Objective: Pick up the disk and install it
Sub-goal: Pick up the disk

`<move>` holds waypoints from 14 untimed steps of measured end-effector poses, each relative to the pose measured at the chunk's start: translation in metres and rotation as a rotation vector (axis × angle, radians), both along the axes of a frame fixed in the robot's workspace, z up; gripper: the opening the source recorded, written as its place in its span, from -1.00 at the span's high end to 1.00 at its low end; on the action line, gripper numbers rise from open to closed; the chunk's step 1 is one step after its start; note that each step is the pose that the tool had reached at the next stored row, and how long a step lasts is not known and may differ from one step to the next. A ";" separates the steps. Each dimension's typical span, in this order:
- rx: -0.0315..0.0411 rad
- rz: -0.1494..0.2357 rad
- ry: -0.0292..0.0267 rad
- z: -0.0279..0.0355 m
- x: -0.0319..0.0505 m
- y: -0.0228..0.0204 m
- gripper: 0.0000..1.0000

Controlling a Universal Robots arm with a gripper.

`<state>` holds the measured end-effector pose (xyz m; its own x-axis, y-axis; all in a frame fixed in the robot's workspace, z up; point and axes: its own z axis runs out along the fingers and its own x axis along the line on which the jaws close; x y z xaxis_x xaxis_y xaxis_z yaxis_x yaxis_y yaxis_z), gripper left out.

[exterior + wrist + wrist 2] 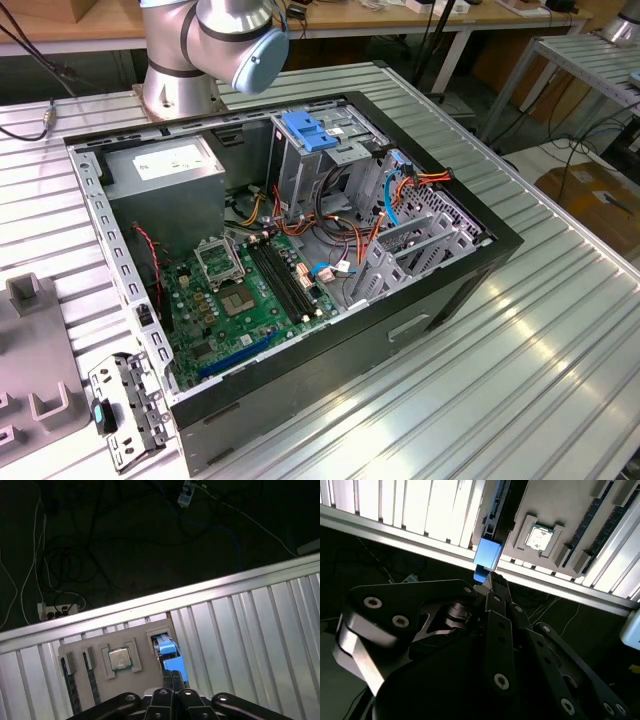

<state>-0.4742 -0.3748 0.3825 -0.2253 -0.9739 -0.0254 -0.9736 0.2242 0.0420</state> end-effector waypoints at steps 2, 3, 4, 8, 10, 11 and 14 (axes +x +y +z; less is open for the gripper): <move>0.0000 0.035 0.0000 -0.0004 0.0000 0.0000 0.79; 0.0000 0.048 0.0000 -0.0005 0.0000 0.0000 0.79; 0.0000 0.067 0.0000 -0.0007 0.0000 0.0000 0.79; 0.0000 0.108 0.0000 -0.0009 0.0000 0.0000 0.79; 0.0000 0.110 0.0000 -0.0010 0.0000 0.0000 0.79; 0.0000 0.111 -0.0001 -0.0010 0.0000 0.0000 0.79; 0.0000 0.111 0.0000 -0.0010 0.0000 0.0000 0.79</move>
<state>-0.4742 -0.3748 0.3816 -0.1158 -0.9929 -0.0254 -0.9925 0.1147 0.0420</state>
